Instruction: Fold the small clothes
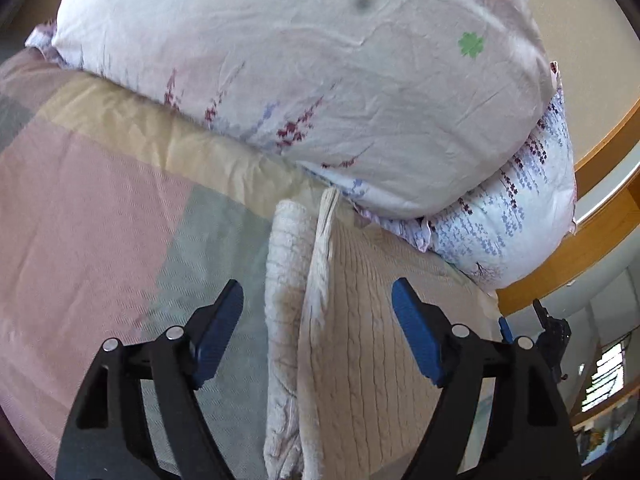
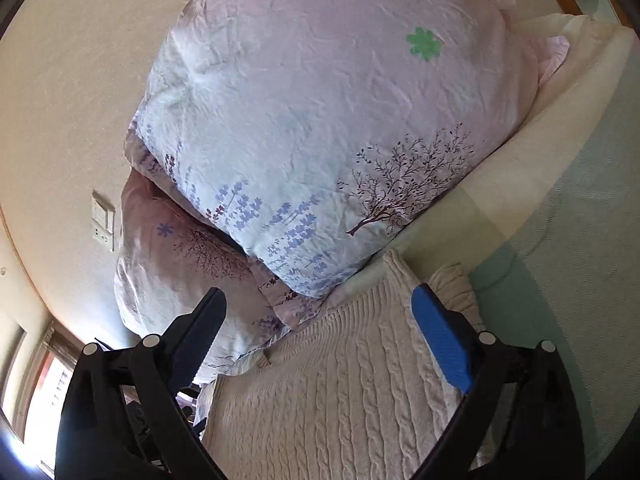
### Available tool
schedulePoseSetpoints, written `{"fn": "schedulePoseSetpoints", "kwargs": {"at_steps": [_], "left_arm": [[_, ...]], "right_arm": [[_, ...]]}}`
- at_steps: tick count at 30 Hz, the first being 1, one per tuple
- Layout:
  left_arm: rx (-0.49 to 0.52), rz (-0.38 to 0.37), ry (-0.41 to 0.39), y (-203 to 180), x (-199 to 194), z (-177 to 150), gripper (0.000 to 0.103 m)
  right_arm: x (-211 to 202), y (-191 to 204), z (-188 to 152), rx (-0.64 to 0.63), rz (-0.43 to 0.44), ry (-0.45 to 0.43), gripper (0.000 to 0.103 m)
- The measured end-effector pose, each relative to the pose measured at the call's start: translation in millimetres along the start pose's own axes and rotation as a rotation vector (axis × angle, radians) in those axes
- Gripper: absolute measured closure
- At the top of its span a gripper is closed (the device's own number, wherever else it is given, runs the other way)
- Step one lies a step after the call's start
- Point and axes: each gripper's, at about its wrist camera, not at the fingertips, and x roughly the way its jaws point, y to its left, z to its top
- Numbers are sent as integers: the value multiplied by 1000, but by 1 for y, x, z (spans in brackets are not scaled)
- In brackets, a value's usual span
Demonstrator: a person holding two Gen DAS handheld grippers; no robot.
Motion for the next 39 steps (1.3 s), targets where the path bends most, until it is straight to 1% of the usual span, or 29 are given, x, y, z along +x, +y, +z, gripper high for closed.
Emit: {"fn": "schedulePoseSetpoints", "kwargs": {"at_steps": [2,3,5,6,7,8,9,11,12,14,16,18,19,21,22,24,26,27,28,29,30,31,32,33,34,35,36,37,39], "left_arm": [[-10,-9,55,3,13,-5,28],[-22,-9,77,5,21,-9,28],[-13,-11,62,3,25,-13,34],[-11,-7,69,1,29,-14,40],[-29,-12,74,2,31,-15,60],[-67,-35,107,5,38,-17,75],[-95,-50,110,7,39,-18,77],[-161,-87,123,8,38,-17,84],[-177,-101,116,5,35,-16,85],[-168,-141,97,-17,30,-13,87],[-135,-223,78,-55,28,-8,88],[-73,-317,75,-107,36,-8,88],[-41,-368,81,-136,46,-10,88],[-7,-482,127,-191,79,-23,88],[-10,-562,170,-216,103,-33,88],[-78,-724,312,-255,158,-55,83],[-184,-856,452,-276,198,-73,71],[-231,-885,480,-281,207,-80,66],[-231,-876,462,-281,206,-82,52],[-201,-847,422,-279,197,-81,40],[-138,-786,356,-273,182,-78,36],[-90,-722,305,-268,169,-75,30],[-45,-641,249,-257,154,-73,23],[-14,-574,205,-247,142,-70,21],[19,-482,176,-234,130,-70,19],[49,-399,173,-226,124,-70,19],[72,-334,180,-220,121,-73,19],[88,-284,199,-212,121,-78,19],[112,-222,247,-204,126,-89,19]], "right_arm": [[3,-1,1,-9,0,0,7],[6,-1,0,-12,-1,15,7],[8,-5,-4,-8,-3,37,7],[9,-8,-3,1,1,48,7],[12,-6,-4,12,11,58,7],[13,-10,-3,38,34,71,7],[14,-12,-3,58,51,78,7],[12,-16,1,94,78,83,7],[11,-16,2,102,84,79,7],[4,-16,8,106,86,59,7],[-4,-14,13,106,95,38,7],[-14,-12,20,93,92,13,7],[-18,-12,22,83,82,0,7],[-25,-14,29,56,40,-17,7],[-27,-16,33,46,23,-18,7],[-31,-25,42,48,-2,-4,7],[-32,-33,49,56,-4,20,7],[-32,-39,52,57,-8,38,7],[-31,-42,54,58,-19,49,7],[-30,-46,56,58,-33,69,7],[-29,-48,58,58,-48,86,7],[-27,-51,59,71,-56,108,7],[-25,-53,60,83,-66,129,7],[-21,-55,60,92,-100,171,7],[-16,-55,59,83,-137,208,7],[-14,-57,57,69,-176,239,7],[-10,-58,55,57,-204,273,7],[-6,-60,52,64,-209,307,7],[1,-69,46,97,-204,358,9]]}}
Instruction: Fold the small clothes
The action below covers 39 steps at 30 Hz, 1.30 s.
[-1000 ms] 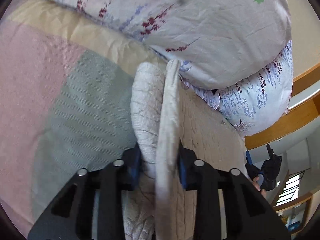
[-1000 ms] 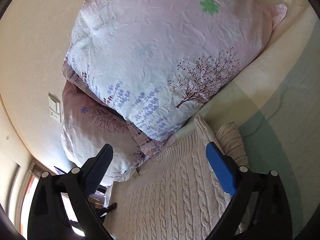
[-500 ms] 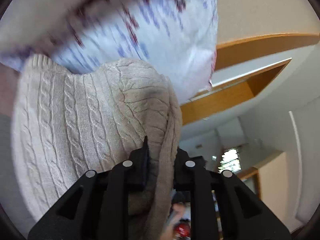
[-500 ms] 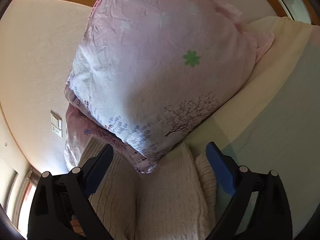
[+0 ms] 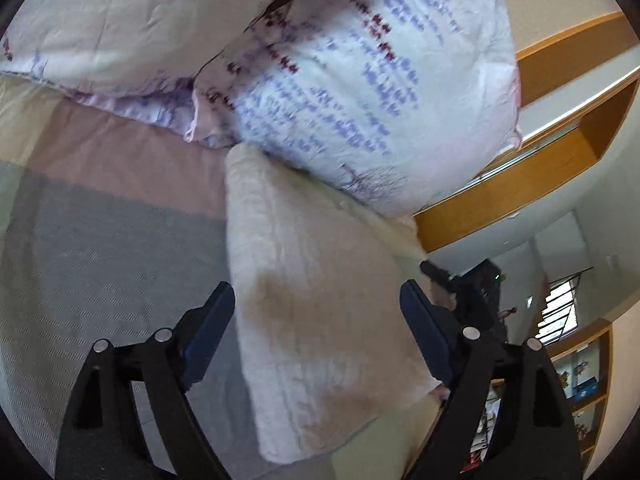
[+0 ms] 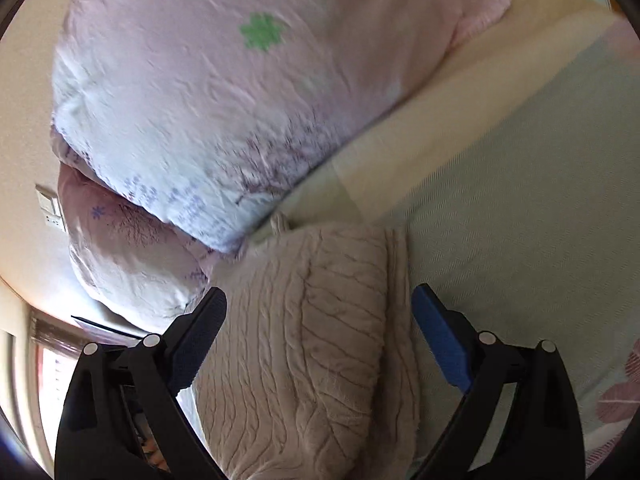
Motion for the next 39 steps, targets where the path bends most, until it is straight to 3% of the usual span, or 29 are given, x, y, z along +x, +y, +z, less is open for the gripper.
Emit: {"fn": "schedulePoseSetpoints", "kwargs": {"at_steps": [2,4,5,6,8,9,10,14,16,17,20,22,25,26,27,29,32,33,36,38,39], "left_arm": [[22,45,49,3,12,-11,19],[39,69,79,11,20,-18,19],[40,73,87,11,25,-20,19],[37,70,90,12,28,-21,19],[28,60,86,13,32,-21,19],[26,59,82,14,34,-21,19],[29,57,71,14,37,-21,18],[41,72,67,11,45,-22,18],[43,71,68,11,44,-19,18],[41,67,67,11,44,-17,18],[35,61,56,6,53,-10,18],[35,59,54,4,56,-8,18],[23,37,44,3,60,-9,20],[19,36,39,2,62,-9,24],[20,38,29,2,64,-9,27],[37,29,20,0,66,-9,45],[12,-31,33,11,53,-4,64],[4,-44,36,16,45,-2,65],[78,33,-28,27,-1,2,65],[86,84,-70,41,-24,7,61],[95,145,-91,48,-32,12,59]], "right_arm": [[7,-6,-3,6,-13,27,13],[10,-4,-6,-16,-16,28,42],[15,-3,-7,-34,-14,43,71],[19,-1,-7,-50,19,39,77],[7,19,-4,-160,73,-105,79],[-2,29,-3,-215,149,-176,80],[-6,33,0,-226,161,-212,80],[3,18,7,-126,-195,-189,78],[-21,2,8,-15,-96,-186,42],[-36,-3,4,8,-20,-214,6],[-42,2,-2,-43,0,-181,1],[-25,6,-3,-64,-3,-86,3],[9,8,-14,-90,-70,73,18],[21,16,-14,-96,-75,102,19],[22,20,-18,-124,-81,88,28],[34,21,-23,-111,1,144,55],[40,27,-29,-104,75,130,64],[41,32,-31,-105,140,123,69],[56,57,-42,-150,306,174,80],[82,78,-53,-191,307,213,80],[98,86,-60,-205,256,221,78]]}}
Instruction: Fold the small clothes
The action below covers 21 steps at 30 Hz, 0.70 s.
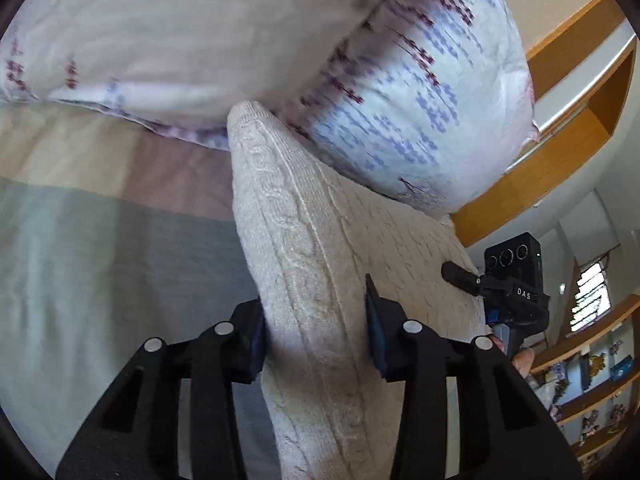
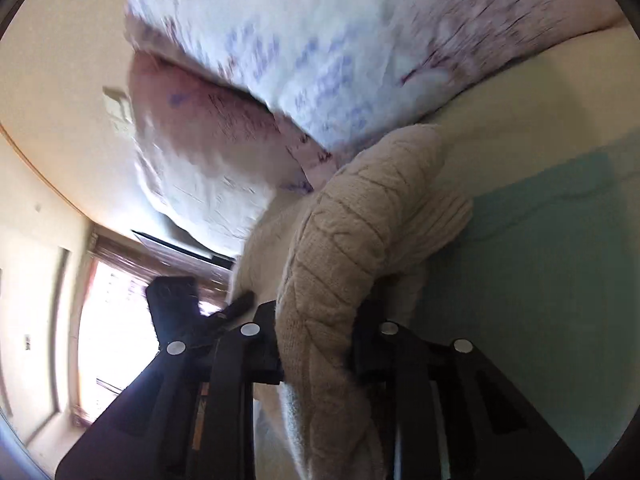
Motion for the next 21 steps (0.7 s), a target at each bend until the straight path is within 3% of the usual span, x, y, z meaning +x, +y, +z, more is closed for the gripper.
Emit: {"fn": "schedulePoseSetpoints", "kwargs": {"at_steps": [1,3,5,6,7,9,11,12,14,15,17,19,21], "left_arm": [[5,57,-20,6,-5,2,52],[20,151,-67,10,-17,4,49],[27,142,-109,8,-38,1,29],[35,147,-126,5,-47,-3,25],[59,161,-138,-1,-57,-9,22],[110,211,-141,-12,-71,-27,18],[140,246,-142,-22,-76,-47,12],[150,248,-137,-26,-78,-58,11],[159,258,-120,-32,-78,-77,9],[173,271,-108,-37,-74,-86,9],[202,362,-98,-47,-68,-101,2],[240,428,-112,-55,-67,-118,2],[272,461,-119,-60,-62,-130,2]], "right_arm": [[14,3,-2,-12,-76,14,76],[11,7,-4,-17,-174,-35,68],[-24,22,-10,-74,-274,-169,65],[-49,35,-19,-108,-292,-265,56],[-64,43,-25,-126,-242,-292,52],[-76,57,-45,-160,-83,-260,28],[-60,67,-68,-204,-35,-170,28],[-44,68,-79,-207,-74,-113,28],[-14,54,-91,-168,-239,-52,28],[2,41,-90,-129,-327,-36,37],[3,37,-92,-102,-312,-80,37],[-15,47,-104,-104,-325,-137,31],[-30,56,-117,-135,-359,-204,14]]}}
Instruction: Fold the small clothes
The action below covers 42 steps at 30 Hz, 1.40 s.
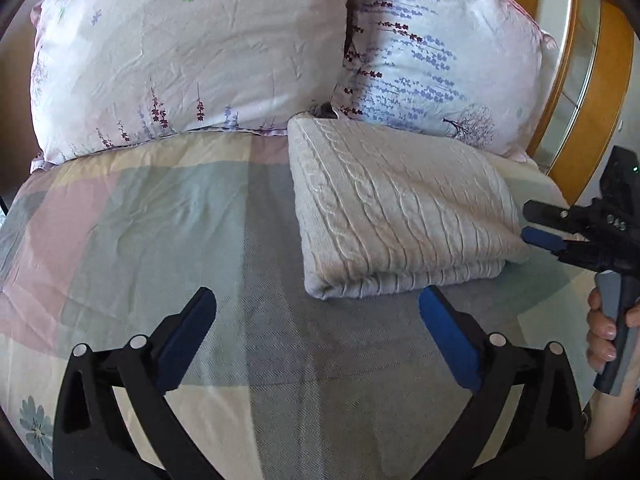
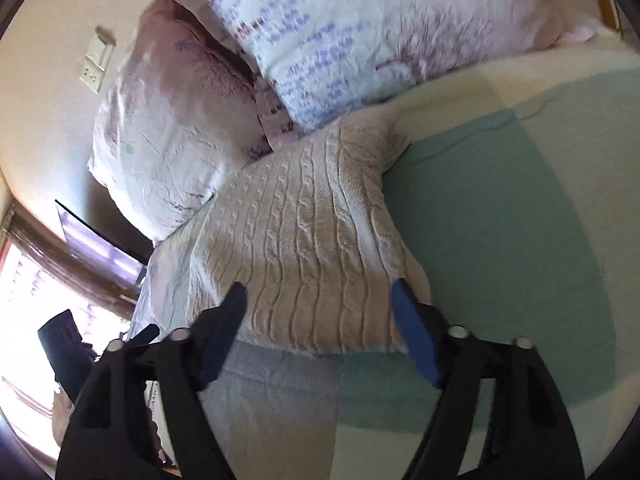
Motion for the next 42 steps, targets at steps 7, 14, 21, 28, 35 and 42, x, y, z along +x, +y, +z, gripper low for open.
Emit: {"fn": "schedulePoseSetpoints", "kwargs": {"at_steps": [7,14,21,28,35,42], "left_arm": [[88,95,41,-30,22,-16,2],[94,131,136,-33,38,-24,2],[67,107,155,-27,40,-24,2],[63,102,157,-27,39,-24,2],[62,101,156,-27,39,-24,2],[62,102,156,-27,38,-25,2]], "right_arm": [[-5,25,-45,-155,-321,-34,6],[18,44,-71,-276,-442,27,6],[21,50,-71,-311,-480,49,5],[26,54,-73,-343,-505,80,1],[25,55,-73,-338,-509,77,1],[26,55,-74,-338,-509,77,1]]}}
